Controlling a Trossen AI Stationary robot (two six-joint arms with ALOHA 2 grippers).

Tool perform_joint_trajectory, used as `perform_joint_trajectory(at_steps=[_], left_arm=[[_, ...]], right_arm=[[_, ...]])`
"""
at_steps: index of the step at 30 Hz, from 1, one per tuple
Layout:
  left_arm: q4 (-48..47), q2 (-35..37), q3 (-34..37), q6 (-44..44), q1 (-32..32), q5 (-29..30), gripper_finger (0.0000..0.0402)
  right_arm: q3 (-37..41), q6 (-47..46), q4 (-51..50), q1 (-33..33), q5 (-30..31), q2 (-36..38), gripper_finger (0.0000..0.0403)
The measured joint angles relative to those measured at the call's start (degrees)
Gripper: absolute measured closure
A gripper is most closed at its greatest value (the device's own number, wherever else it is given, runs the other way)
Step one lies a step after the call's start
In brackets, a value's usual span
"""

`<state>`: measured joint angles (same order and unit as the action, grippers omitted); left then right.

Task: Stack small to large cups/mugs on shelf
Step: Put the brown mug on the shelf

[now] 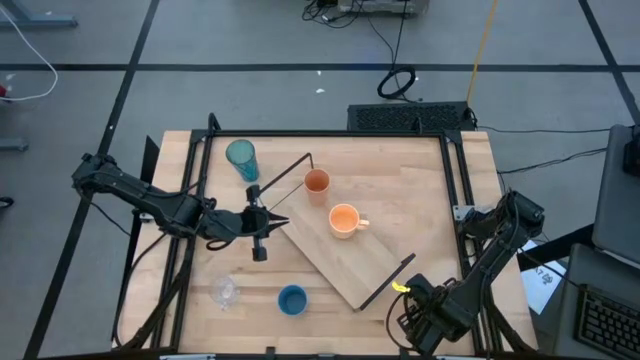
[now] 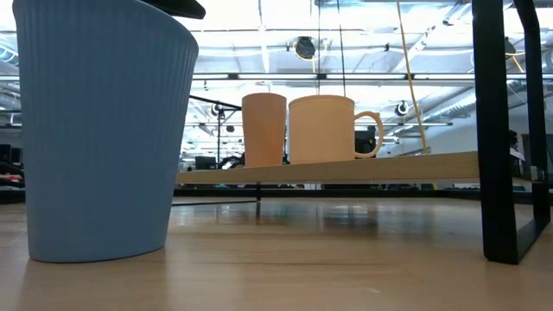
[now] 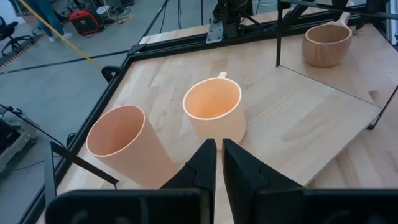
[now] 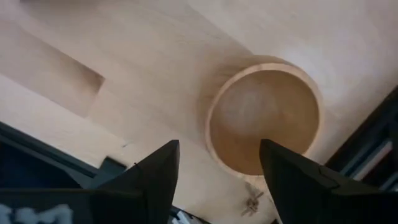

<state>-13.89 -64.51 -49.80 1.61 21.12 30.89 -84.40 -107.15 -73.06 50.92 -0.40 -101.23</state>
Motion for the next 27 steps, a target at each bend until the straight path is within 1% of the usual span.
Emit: perform_joint_trajectory(at_steps=[3, 10, 16, 19, 23, 27], left_arm=[[0.0, 0.0, 0.0, 0.1, 0.0, 0.0, 0.0371], [0.0, 0.0, 0.0, 0.2, 0.1, -0.6, 0.0371], [0.2, 0.0, 0.0, 0.2, 0.1, -0.6, 0.0371], [0.2, 0.0, 0.0, 0.2, 0.1, -0.6, 0.0371], [0.2, 0.0, 0.0, 0.2, 0.1, -0.6, 0.0371], [0.2, 0.0, 0.0, 0.2, 0.1, -0.6, 0.0371]], right_arm=[[1.3, 0.1, 2.3, -0.3, 0.1, 0.1, 0.0186], [7.5, 3.5, 9.8, -0.9, 0.0, 0.2, 0.0189], [11.4, 7.4, 14.2, -1.4, -2.6, 0.3, 0.0190], [12.8, 8.3, 15.4, -1.4, -2.9, 0.3, 0.0192], [13.5, 9.0, 17.3, -1.4, -2.9, 0.3, 0.0216], [13.6, 9.3, 17.6, -1.4, -2.9, 0.3, 0.0265]])
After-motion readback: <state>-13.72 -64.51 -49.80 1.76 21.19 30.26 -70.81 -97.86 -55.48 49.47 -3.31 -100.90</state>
